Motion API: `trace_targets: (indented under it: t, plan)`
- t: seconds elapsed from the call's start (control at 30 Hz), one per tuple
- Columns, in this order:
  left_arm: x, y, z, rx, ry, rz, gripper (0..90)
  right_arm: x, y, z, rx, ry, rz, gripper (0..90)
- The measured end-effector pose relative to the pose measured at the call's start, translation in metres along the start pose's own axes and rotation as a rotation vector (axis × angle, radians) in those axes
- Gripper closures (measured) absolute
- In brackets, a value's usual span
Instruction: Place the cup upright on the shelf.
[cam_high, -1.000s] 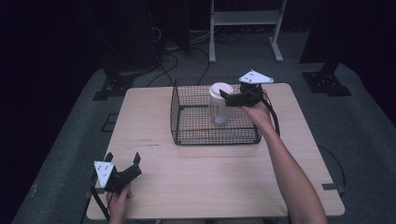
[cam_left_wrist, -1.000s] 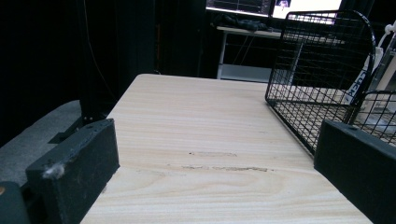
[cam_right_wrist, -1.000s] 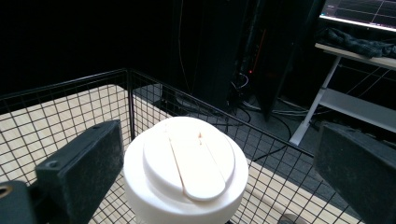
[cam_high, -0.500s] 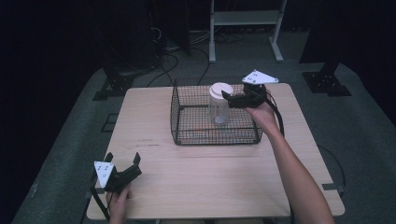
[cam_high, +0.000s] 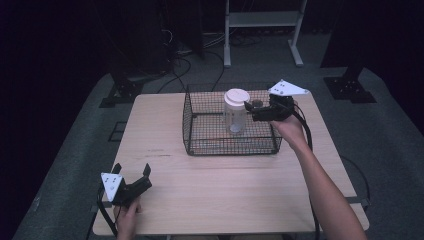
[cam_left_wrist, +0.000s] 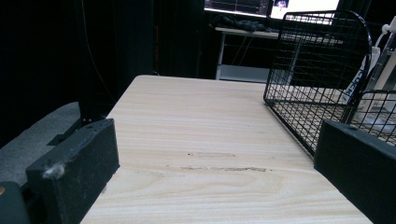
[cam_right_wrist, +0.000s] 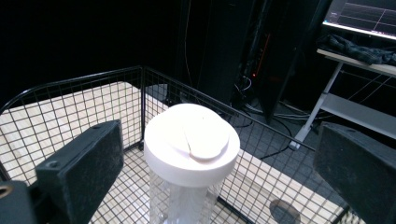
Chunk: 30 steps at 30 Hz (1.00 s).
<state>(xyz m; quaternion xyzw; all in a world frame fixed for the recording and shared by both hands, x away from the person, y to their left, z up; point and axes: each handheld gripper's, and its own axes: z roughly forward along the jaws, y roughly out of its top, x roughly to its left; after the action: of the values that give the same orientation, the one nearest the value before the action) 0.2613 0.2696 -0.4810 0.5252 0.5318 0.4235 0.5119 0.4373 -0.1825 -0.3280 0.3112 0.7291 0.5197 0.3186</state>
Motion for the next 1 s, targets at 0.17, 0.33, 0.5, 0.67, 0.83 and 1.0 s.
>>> trace_targets:
  t: [0.17, 0.33, 0.5, 0.67, 0.83, 1.0]
  plan:
    - [0.0, 0.0, 0.0, 0.001, 0.0, 0.002, 0.0, -0.002, -0.005, -0.009, 0.001, 0.002, 0.0, 1.3]
    - [0.0, 0.0, 0.0, 0.001, 0.0, 0.003, 0.0, -0.001, -0.006, -0.017, 0.001, 0.008, -0.009, 1.3]
    - [0.0, 0.0, 0.0, 0.003, -0.002, 0.006, 0.0, 0.0, -0.008, -0.026, -0.002, 0.012, -0.011, 1.3]
    - [-0.001, 0.0, 0.0, 0.002, -0.001, 0.009, 0.0, -0.002, -0.013, -0.032, 0.009, 0.009, -0.015, 1.3]
    - [-0.001, 0.0, 0.0, 0.003, -0.002, 0.011, 0.0, -0.002, -0.021, -0.039, 0.01, 0.008, -0.014, 1.3]
    - [-0.001, 0.0, 0.0, 0.003, -0.004, 0.01, 0.0, -0.001, -0.028, -0.045, 0.008, 0.018, -0.002, 1.3]
